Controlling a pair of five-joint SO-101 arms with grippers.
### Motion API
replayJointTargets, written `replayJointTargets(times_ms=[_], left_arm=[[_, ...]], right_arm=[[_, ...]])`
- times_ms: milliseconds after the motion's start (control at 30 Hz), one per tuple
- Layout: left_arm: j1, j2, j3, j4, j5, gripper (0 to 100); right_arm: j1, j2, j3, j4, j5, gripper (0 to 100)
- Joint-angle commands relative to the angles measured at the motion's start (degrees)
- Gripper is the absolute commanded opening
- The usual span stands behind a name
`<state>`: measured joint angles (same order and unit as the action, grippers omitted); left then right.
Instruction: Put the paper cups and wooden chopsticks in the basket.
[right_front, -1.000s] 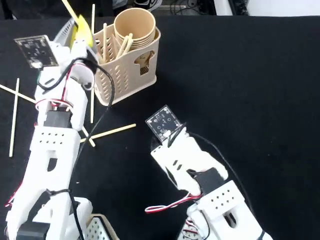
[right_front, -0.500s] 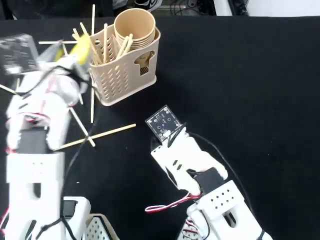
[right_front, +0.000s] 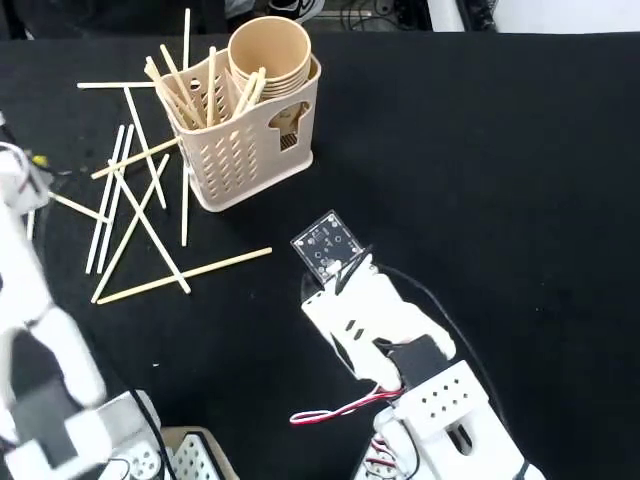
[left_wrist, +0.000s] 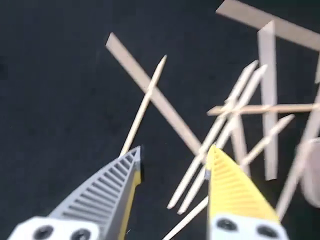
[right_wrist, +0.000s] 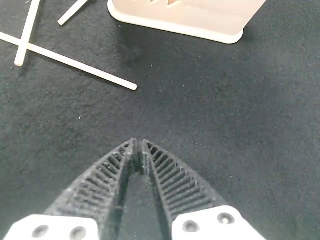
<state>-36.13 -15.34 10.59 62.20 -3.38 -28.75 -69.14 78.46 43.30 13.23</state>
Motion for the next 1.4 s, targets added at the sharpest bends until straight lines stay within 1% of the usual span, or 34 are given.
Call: replayJointTargets(times_ms=[0, 67, 267, 367, 567, 633, 767, 833, 933, 1167, 1267, 1300, 1367], left_arm=[[-5.4, 13.1, -8.9, 0.2, -5.0, 21], [-6.7, 19.2, -12.5, 0.5, -9.2, 21], [-8.1, 36.6, -21.6, 0.6, -17.2, 21], [-8.1, 44.6, -26.8, 0.7, -19.2, 21], [-8.2, 59.0, -38.8, 0.8, -20.0, 21], [-8.3, 62.5, -41.5, 0.8, -20.0, 18], [-8.4, 66.7, -44.9, 1.2, -20.0, 2], [-8.4, 67.0, -45.4, 3.7, -20.0, 5], [-8.1, 66.9, -46.8, 8.5, -20.0, 3], [-8.2, 66.9, -63.2, 28.1, -20.0, 3], [-7.7, 66.9, -72.2, 39.2, -19.8, 3], [-8.0, 66.9, -73.2, 38.9, -19.1, 3], [-9.1, 65.4, -72.0, 38.9, -15.5, 3]], right_arm=[[-0.4, -0.2, -1.0, -0.4, 0.4, 1.5], [-0.4, -0.2, -0.9, -0.4, 0.4, 1.5], [-0.4, -0.2, -0.9, -0.4, 0.4, 1.5], [-0.4, -0.2, -0.9, -0.4, 0.4, 1.5], [-0.4, -0.2, -0.8, -0.4, 0.4, 1.5], [-0.4, -0.2, -0.8, -0.4, 0.4, 1.5], [-0.4, -0.2, -0.8, -0.4, 0.4, 1.5], [-0.4, -0.2, -0.8, -0.4, 0.4, 1.5], [-0.4, -0.2, -0.8, -0.4, 0.4, 1.5], [-0.4, -0.2, -0.8, -0.4, 0.4, 1.5], [-0.4, -0.2, -0.8, -0.4, 0.4, 1.5], [-0.4, -0.2, -0.8, -0.4, 0.4, 1.5], [-0.4, -0.2, -0.9, -0.4, 0.4, 1.5]])
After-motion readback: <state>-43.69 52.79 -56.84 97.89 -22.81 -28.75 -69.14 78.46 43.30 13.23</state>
